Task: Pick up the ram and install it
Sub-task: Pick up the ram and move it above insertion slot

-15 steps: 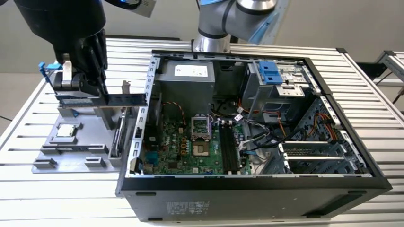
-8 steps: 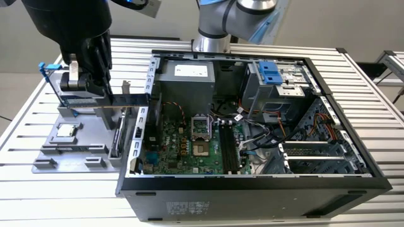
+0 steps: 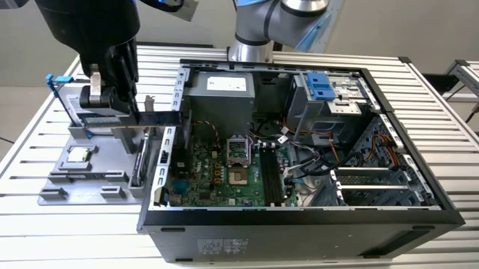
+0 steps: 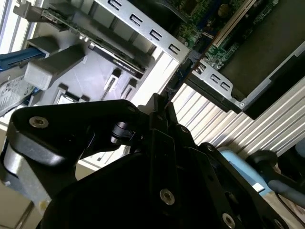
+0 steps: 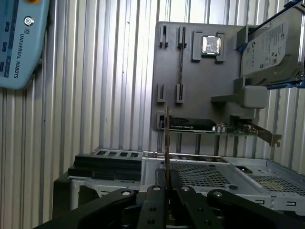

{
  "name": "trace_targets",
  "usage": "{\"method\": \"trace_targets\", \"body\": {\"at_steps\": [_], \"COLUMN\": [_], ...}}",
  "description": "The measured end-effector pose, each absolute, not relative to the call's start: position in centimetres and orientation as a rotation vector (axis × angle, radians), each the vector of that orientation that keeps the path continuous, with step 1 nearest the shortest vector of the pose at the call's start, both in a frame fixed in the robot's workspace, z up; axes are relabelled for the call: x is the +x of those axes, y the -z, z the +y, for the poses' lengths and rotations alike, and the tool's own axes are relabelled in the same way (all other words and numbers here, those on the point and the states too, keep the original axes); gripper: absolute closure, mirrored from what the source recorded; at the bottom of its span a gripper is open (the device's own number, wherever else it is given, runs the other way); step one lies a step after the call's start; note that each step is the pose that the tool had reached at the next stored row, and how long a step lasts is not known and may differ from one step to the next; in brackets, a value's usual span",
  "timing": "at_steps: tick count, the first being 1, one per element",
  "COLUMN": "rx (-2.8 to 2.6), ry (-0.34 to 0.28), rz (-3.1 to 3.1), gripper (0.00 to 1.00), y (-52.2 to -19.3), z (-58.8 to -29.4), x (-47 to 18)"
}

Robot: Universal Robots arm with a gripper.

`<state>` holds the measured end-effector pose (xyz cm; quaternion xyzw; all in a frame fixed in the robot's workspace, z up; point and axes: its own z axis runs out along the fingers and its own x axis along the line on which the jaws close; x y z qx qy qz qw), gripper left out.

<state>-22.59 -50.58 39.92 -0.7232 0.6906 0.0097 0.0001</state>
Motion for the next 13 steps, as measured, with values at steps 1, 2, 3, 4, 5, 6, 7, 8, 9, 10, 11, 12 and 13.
{"method": "trace_targets", "body": {"at_steps": [1, 2, 3, 4, 5, 6, 7, 8, 9, 10, 11, 12, 13], "rx": [-2.272, -2.272, -2.272, -2.272, -2.272, -2.272, -2.272, -2.272, -2.272, -2.272, -2.272, -2.272, -2.272], "ry": [-0.031, -0.031, -0.031, -0.031, -0.03, -0.031, -0.03, -0.031, -0.03, -0.031, -0.031, -0.031, -0.031], "rz": [2.169, 2.169, 2.169, 2.169, 2.169, 2.169, 2.169, 2.169, 2.169, 2.169, 2.169, 2.169, 2.169], "gripper": [1.0, 1.0, 1.0, 1.0, 1.0, 1.0, 1.0, 1.0, 1.0, 1.0, 1.0, 1.0, 1.0], "y": [-39.9, -39.9, -39.9, -39.9, -39.9, -39.9, -39.9, -39.9, -39.9, -39.9, -39.9, -39.9, -39.9], "z": [-50.6, -50.6, -50.6, -50.6, -50.6, -50.6, -50.6, -50.6, -50.6, -50.6, -50.6, -50.6, -50.6], "x": [-22.5, -22.4, -22.3, -22.2, -22.2, -22.1, -22.0, -21.9, -21.8, -21.7, -21.6, -21.5, -21.5]}}
